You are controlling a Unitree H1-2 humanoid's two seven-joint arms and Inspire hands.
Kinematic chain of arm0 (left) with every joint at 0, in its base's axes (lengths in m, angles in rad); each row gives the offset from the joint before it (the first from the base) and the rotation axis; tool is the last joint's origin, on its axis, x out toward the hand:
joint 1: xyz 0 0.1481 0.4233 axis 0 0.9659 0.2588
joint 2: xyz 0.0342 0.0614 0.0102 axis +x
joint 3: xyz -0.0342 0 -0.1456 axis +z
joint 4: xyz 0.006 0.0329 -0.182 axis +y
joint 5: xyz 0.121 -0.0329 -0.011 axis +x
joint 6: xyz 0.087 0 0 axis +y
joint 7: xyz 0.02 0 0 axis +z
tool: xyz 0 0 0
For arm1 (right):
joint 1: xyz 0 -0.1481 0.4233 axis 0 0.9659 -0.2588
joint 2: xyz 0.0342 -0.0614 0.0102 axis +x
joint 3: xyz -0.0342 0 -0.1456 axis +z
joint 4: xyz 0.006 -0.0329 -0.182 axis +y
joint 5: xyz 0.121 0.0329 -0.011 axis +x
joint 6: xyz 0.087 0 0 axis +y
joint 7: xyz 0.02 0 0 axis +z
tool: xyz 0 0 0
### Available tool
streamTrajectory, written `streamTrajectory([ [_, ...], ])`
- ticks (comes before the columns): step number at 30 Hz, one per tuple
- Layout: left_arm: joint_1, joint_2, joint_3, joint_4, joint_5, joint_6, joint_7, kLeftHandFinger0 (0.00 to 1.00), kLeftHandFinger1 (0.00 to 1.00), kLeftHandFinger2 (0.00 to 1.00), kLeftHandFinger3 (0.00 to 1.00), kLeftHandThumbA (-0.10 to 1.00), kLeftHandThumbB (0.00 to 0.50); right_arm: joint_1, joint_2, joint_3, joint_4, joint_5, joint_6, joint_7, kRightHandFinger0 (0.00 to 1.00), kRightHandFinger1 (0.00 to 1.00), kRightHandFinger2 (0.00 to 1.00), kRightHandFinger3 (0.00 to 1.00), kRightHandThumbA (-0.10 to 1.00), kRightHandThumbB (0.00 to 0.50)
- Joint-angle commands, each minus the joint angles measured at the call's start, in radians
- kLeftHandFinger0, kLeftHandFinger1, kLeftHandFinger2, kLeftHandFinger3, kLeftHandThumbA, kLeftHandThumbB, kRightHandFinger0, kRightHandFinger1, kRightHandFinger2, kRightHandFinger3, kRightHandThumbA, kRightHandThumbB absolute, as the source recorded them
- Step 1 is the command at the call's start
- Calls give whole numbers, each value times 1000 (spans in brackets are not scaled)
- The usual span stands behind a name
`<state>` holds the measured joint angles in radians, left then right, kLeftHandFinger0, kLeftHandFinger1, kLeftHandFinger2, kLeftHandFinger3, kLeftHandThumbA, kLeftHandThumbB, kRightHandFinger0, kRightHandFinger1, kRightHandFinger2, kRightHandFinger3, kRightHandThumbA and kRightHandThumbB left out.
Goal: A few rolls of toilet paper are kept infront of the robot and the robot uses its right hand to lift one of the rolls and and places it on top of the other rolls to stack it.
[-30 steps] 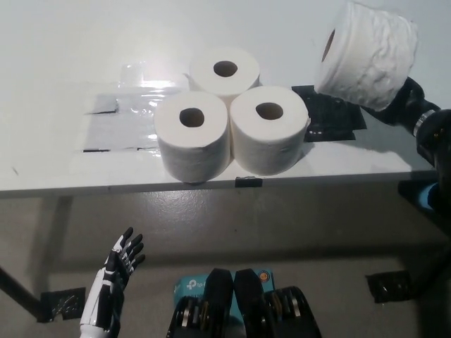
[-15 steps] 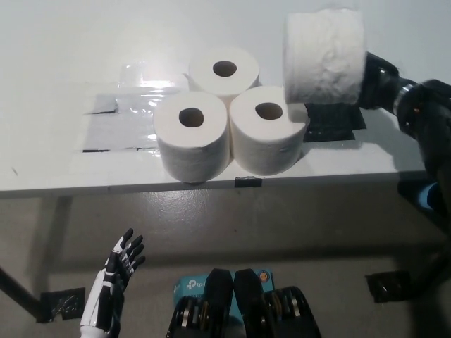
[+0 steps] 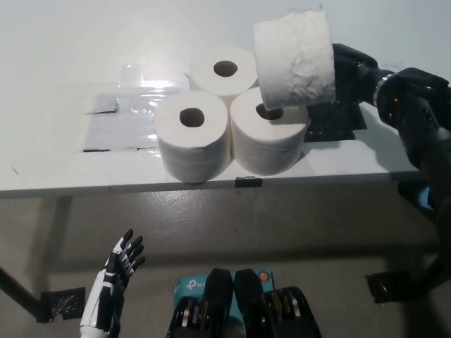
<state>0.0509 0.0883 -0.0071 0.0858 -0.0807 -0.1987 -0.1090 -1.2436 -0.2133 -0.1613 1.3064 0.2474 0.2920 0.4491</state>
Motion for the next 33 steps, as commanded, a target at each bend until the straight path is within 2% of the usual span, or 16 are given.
streamTrajectory([
  [1, 2, 9, -8, -23, 4, -28, -17, 1000, 1000, 1000, 1000, 1000, 167, -111, 2, 28, -6, -37, -59, -41, 0, 0, 0, 0, 970, 87],
  [4, 2, 9, -9, -23, 3, -30, -18, 1000, 1000, 1000, 1000, 1000, 157, -125, 4, 38, 3, -43, -47, -51, 0, 0, 0, 0, 969, 100],
  [8, 0, 10, -11, -24, 4, -28, -19, 1000, 1000, 1000, 1000, 1000, 173, -137, 7, 44, 14, -53, -48, -73, 0, 0, 0, 0, 941, 95],
  [12, 1, 12, -12, -25, 3, -26, -20, 1000, 1000, 1000, 1000, 1000, 165, -149, 10, 46, 23, -60, -54, -78, 0, 0, 0, 0, 936, 85],
  [14, 1, 13, -12, -24, 5, -30, -19, 1000, 1000, 1000, 1000, 1000, 161, -155, 11, 52, 27, -71, -58, -86, 0, 0, 0, 3, 939, 96],
  [15, 1, 12, -13, -24, 5, -30, -19, 1000, 1000, 1000, 1000, 1000, 153, -162, 12, 52, 33, -72, -59, -91, 0, 0, 0, 2, 939, 119],
  [19, 2, 13, -15, -26, 6, -27, -20, 1000, 1000, 1000, 1000, 1000, 151, -173, 17, 59, 44, -85, -68, -104, 0, 0, 0, 9, 911, 122],
  [23, -1, 17, -18, -29, 13, -27, -19, 1000, 1000, 1000, 1000, 1000, 150, -185, 21, 81, 52, -110, -68, -123, 0, 0, 0, 41, 892, 106],
  [27, -3, 17, -19, -28, 14, -29, -18, 1000, 1000, 1000, 1000, 1000, 148, -191, 22, 111, 58, -133, -90, -110, 0, 0, 48, 140, 891, 85],
  [30, -5, 17, -18, -31, 12, -22, -18, 1000, 1000, 1000, 1000, 1000, 140, -196, 25, 132, 64, -148, -106, -98, 0, 0, 0, 184, 858, 95],
  [33, -4, 18, -18, -30, 12, -27, -19, 1000, 1000, 1000, 1000, 1000, 128, -203, 31, 150, 70, -158, -99, -96, 0, 0, 0, 184, 852, 104],
])
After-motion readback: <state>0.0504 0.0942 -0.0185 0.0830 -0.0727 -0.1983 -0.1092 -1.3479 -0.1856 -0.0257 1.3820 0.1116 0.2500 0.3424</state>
